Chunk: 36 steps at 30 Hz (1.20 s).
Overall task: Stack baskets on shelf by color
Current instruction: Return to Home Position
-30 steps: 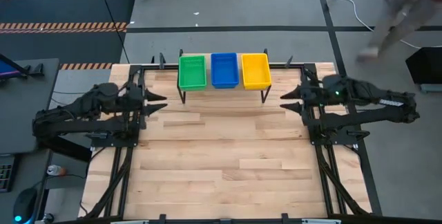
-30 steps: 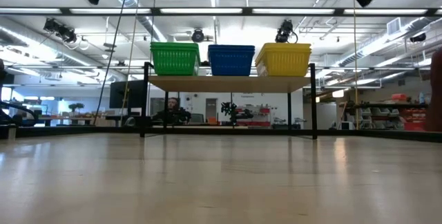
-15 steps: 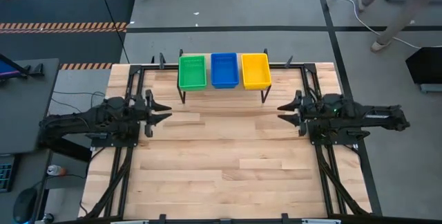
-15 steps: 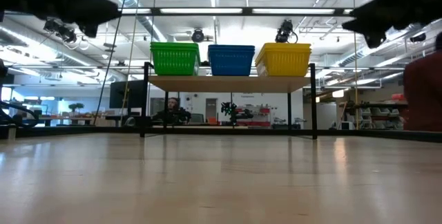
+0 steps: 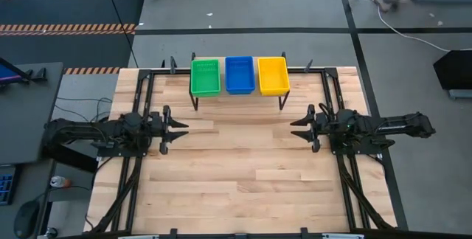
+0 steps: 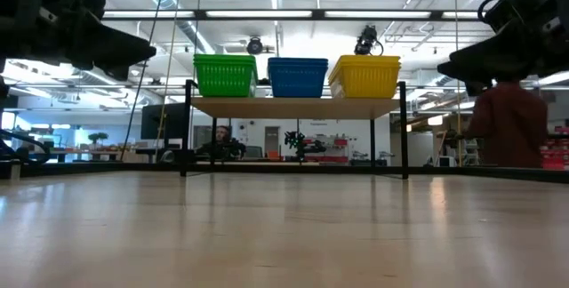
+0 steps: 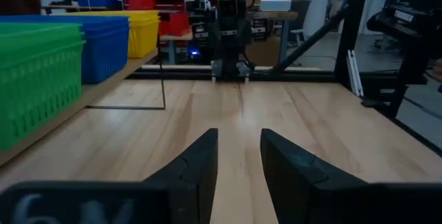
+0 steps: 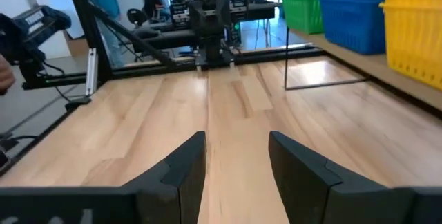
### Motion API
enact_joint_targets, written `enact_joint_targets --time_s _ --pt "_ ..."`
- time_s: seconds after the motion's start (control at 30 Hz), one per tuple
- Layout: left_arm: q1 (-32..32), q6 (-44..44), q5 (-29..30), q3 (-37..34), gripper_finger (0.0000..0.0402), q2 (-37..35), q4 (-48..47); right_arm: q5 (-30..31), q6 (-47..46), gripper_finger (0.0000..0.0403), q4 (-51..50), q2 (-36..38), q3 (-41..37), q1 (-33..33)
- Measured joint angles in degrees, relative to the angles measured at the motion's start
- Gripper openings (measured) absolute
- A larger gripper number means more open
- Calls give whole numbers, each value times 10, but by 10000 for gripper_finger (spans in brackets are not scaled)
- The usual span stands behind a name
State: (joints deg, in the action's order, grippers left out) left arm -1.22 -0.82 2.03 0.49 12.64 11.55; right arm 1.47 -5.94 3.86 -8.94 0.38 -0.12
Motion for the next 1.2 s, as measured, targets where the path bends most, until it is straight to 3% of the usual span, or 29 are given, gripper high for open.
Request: enact_joint_targets --time_s 0.3,1.2 --pt "6 48 5 0 117 0 4 6 28 165 0 -1 0 0" --pt "6 47 5 0 117 1 5 6 31 165 4 -2 0 0"
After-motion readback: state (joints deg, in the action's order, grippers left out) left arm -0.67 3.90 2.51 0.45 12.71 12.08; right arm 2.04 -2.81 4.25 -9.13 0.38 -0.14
